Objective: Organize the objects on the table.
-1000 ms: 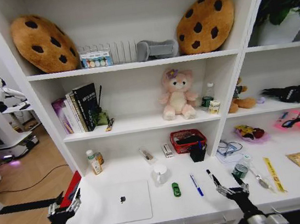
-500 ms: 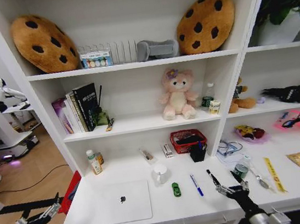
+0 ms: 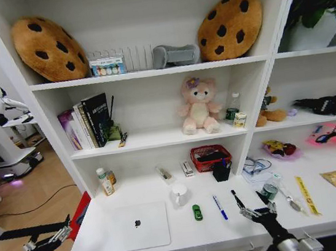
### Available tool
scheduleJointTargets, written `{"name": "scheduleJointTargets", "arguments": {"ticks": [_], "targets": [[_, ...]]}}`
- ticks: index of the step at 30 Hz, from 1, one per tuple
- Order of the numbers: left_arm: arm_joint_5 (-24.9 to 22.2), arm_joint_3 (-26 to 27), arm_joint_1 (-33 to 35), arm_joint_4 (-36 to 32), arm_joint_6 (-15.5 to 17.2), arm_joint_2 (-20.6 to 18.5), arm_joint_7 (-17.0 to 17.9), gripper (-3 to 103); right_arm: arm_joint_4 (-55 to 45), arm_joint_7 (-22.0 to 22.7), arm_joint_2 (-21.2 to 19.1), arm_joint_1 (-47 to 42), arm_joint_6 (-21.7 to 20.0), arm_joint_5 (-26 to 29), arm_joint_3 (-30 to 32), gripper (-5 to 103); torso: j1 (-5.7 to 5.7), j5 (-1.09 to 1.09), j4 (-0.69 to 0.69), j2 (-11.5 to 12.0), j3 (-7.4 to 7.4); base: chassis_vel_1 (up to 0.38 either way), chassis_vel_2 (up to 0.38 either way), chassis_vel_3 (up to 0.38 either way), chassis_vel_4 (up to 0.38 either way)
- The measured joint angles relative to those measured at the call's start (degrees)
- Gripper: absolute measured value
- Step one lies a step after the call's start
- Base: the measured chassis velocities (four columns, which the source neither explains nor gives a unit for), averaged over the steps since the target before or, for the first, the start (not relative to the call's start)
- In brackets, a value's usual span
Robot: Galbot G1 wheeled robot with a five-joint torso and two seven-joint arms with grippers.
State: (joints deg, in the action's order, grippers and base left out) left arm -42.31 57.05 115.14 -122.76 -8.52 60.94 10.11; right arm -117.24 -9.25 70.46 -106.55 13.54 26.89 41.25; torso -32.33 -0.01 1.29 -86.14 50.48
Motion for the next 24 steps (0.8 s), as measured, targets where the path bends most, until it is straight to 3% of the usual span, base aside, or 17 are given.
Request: {"name": "scheduleJointTargets", "arguments": {"ticks": [7, 11, 24], "targets": [[0.1, 0.0, 0.0, 0.0, 0.0, 0.0, 0.0, 100, 1.5, -0.9, -0.8, 1.6, -0.2, -8.7, -8.4, 100, 0.00, 0.01, 0.00, 0.0, 0.00, 0.000, 0.000, 0.000, 0.000], [0.1, -0.1, 0.0, 0.0, 0.0, -0.1, 0.0, 100, 5.4, -0.1, -4.2, 5.2, -1.4, -14.2, -14.2, 100, 0.00, 0.00, -0.01, 0.0, 0.00, 0.000, 0.000, 0.000, 0.000], [0.1, -0.1, 0.0, 0.0, 0.0, -0.1, 0.0, 100, 15.5, 1.9, -3.0, 14.8, -3.0, -16.5, -23.4, 100, 0.00, 0.01, 0.00, 0.0, 0.01, 0.000, 0.000, 0.000, 0.000]]}}
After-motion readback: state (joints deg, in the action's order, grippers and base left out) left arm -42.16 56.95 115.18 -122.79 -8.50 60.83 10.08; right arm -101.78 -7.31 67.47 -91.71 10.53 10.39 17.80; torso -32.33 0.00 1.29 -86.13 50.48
